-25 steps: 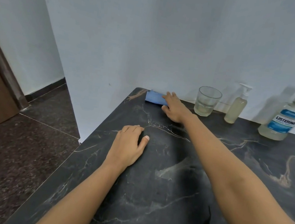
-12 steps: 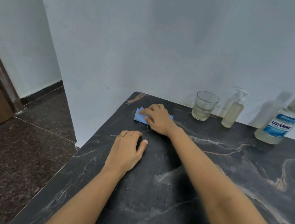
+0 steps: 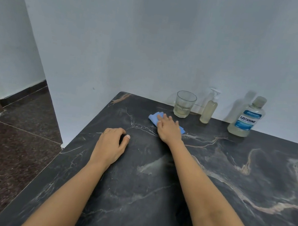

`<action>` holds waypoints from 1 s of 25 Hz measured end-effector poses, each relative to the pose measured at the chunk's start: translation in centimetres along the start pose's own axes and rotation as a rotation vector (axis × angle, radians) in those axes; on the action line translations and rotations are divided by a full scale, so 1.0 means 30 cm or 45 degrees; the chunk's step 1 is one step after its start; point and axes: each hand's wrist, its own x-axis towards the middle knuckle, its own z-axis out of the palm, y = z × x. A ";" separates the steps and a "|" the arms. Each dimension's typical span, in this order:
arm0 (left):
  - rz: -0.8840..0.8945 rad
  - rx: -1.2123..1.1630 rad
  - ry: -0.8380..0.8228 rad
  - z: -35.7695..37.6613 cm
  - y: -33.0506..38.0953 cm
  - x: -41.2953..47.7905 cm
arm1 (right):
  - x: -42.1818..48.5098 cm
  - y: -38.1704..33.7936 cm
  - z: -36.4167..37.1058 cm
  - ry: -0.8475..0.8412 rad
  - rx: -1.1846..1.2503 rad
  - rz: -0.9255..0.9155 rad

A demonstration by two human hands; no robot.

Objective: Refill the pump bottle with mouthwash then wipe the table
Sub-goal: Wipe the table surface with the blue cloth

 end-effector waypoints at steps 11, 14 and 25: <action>-0.077 0.178 0.045 -0.054 0.076 -0.066 | -0.490 0.067 -0.021 0.109 -0.007 0.511; -0.105 0.095 0.011 -0.056 0.095 -0.098 | -0.556 -0.087 0.046 0.082 -0.045 0.331; -0.072 0.039 0.001 -0.072 0.123 -0.353 | -0.607 0.106 -0.115 -0.061 0.063 0.376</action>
